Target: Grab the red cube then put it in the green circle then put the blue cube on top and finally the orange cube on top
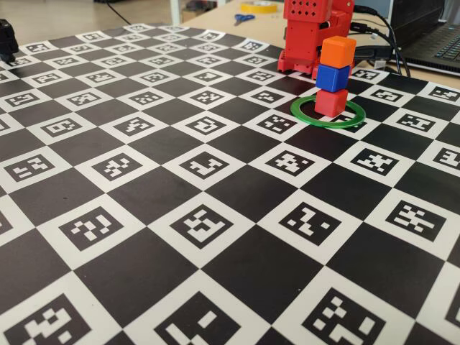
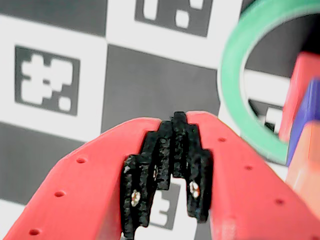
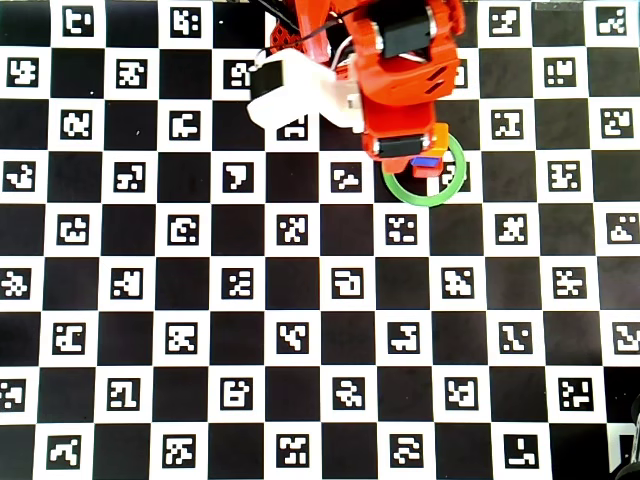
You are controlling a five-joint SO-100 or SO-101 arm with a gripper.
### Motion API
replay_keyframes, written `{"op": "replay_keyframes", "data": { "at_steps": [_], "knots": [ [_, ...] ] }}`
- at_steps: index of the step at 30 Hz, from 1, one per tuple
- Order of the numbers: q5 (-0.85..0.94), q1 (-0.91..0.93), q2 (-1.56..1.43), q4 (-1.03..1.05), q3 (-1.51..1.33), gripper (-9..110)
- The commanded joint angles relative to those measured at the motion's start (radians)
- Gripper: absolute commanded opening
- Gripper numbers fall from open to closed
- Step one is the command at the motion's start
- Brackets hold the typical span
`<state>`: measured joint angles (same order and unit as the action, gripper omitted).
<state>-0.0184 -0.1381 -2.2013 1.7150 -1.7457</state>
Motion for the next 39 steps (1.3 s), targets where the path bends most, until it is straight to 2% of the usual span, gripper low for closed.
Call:
{"op": "replay_keyframes", "data": {
  "at_steps": [1, 6, 8, 10, 19, 26, 32, 39],
  "knots": [
    [0.147, 0.069, -0.054, -0.038, 0.009, -5],
    [0.377, 0.161, -0.169, -0.156, -0.054, -5],
    [0.584, 0.184, -0.229, -0.198, -0.101, -5],
    [0.687, 0.187, -0.285, -0.229, -0.161, -5],
    [0.719, 0.114, -0.549, -0.474, -0.595, -5],
    [0.946, 0.083, -0.753, -0.693, -0.891, -6],
    [1.019, 0.092, -0.922, -0.844, -1.086, -6],
    [1.101, 0.092, -1.086, -0.87, -1.233, -6]
  ]
}}
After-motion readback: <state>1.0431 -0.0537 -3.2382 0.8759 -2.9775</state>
